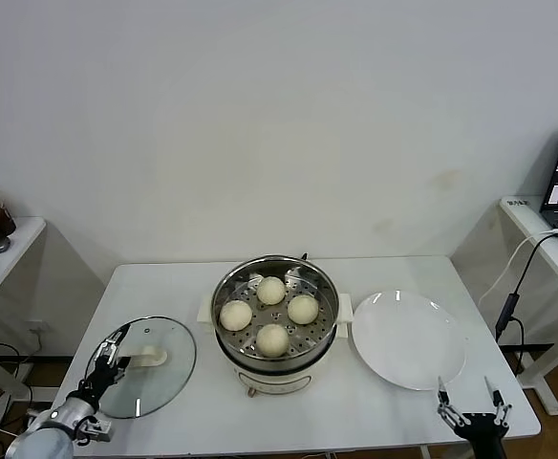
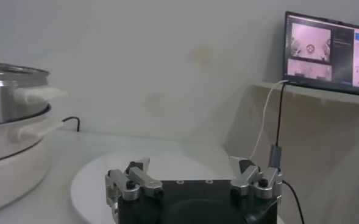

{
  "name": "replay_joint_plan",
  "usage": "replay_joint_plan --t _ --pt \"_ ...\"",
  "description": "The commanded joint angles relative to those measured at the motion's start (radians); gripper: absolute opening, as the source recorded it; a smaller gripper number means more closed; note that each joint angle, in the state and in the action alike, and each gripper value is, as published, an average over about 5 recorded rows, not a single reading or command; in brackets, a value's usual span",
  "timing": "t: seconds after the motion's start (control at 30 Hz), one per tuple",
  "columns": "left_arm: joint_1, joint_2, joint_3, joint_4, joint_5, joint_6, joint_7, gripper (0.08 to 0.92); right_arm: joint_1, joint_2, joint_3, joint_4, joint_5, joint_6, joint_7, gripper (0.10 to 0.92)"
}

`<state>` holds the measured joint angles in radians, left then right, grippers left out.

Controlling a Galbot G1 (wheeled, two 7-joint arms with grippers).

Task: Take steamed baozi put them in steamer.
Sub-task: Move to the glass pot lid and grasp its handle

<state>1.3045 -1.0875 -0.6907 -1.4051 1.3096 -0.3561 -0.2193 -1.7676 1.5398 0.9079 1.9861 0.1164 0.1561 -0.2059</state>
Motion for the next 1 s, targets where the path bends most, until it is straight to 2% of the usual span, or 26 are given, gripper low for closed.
replay_joint_plan --t 0.03,0.13,0.2,0.63,0.77,0.87,1.0 --pt "-0.056 -0.002 0.013 0.041 0.013 0.004 0.003 0.823 -0.006 0.003 -0.005 0.001 -0.003 0.001 0.000 0.823" --pt "-0.057 -0.007 0.020 0.042 0.013 0.010 0.006 0.811 -0.006 0.003 -0.009 0.001 -0.004 0.001 0.000 0.823" --pt "-0.056 -0.011 0.026 0.044 0.014 0.017 0.008 0.774 -0.005 0.003 -0.013 0.001 -0.003 0.001 0.000 0.823" --pt "-0.051 -0.023 0.028 0.076 -0.026 0.023 -0.043 0.403 -0.003 0.001 -0.040 0.000 -0.002 0.006 -0.004 0.823" --pt "-0.016 -0.020 0.018 0.015 -0.081 0.029 -0.048 0.281 -0.003 -0.001 -0.053 -0.002 -0.008 0.008 -0.004 0.823" --pt "0.041 -0.005 0.015 -0.063 -0.149 0.084 -0.068 0.203 -0.004 -0.005 -0.063 -0.005 -0.015 0.018 -0.009 0.823" --pt "0.157 0.028 0.001 -0.194 -0.237 0.181 -0.099 0.163 -0.007 -0.016 -0.071 -0.007 -0.022 0.032 -0.022 0.823"
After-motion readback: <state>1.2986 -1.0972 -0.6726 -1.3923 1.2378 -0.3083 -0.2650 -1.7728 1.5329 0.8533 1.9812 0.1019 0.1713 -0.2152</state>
